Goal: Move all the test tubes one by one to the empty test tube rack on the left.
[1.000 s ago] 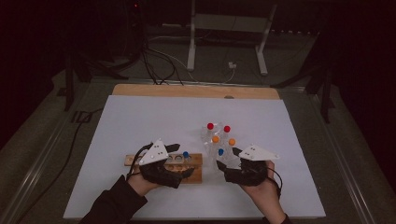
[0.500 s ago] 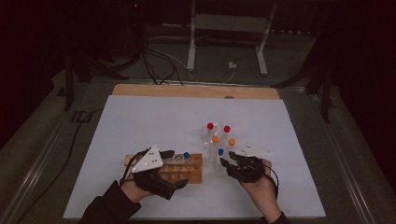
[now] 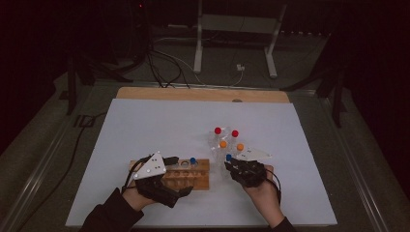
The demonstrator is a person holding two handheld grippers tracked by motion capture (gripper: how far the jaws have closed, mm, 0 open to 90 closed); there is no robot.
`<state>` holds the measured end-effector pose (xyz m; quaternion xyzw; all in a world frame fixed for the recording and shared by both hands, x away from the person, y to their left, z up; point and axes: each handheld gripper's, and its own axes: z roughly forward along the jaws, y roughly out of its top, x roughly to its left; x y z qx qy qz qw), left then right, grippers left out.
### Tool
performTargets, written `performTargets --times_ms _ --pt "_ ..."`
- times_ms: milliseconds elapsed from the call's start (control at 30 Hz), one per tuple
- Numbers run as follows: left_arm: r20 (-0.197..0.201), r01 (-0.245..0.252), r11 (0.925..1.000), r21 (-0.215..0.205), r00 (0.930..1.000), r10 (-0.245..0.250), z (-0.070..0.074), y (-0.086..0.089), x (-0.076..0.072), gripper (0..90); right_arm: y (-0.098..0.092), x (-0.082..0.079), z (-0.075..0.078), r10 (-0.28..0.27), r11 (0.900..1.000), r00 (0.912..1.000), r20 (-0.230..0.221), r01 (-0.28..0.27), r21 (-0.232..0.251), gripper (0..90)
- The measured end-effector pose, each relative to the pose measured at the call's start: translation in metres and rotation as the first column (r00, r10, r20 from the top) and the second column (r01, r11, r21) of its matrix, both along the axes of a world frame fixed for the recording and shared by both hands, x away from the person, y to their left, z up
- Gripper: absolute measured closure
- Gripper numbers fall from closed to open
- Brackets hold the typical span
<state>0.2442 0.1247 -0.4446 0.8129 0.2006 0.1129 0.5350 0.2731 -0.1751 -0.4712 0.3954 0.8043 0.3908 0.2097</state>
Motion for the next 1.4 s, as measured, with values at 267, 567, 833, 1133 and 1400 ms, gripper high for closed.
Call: performTargets --times_ms 267,567,833,1133,1400 --pt "-0.004 0.002 1.0000 0.006 1.0000 -0.002 -0.001 0.000 0.001 1.3 0.000 -0.001 0.001 0.004 1.000 0.9999 0.013 -0.004 -0.001 76.3" --pt "-0.007 0.002 1.0000 0.006 1.0000 -0.002 0.000 0.001 0.002 1.4 -0.007 -0.013 0.023 0.007 0.999 0.9950 0.099 -0.012 0.052 76.4" --pt "0.000 0.006 0.9999 -0.008 1.0000 -0.006 0.003 0.002 0.002 1.3 -0.005 -0.030 0.042 0.011 0.997 0.9840 0.178 -0.024 0.071 76.4" --pt "0.008 0.025 0.9996 -0.013 0.9997 -0.025 0.007 0.000 0.000 1.4 0.012 -0.049 0.053 0.110 0.988 0.9756 0.190 -0.128 0.087 76.4" --pt "0.007 0.040 0.9986 -0.033 0.9992 -0.040 0.009 -0.001 -0.003 4.0 0.035 -0.056 0.037 0.213 0.973 0.9674 0.137 -0.223 0.061 76.4"
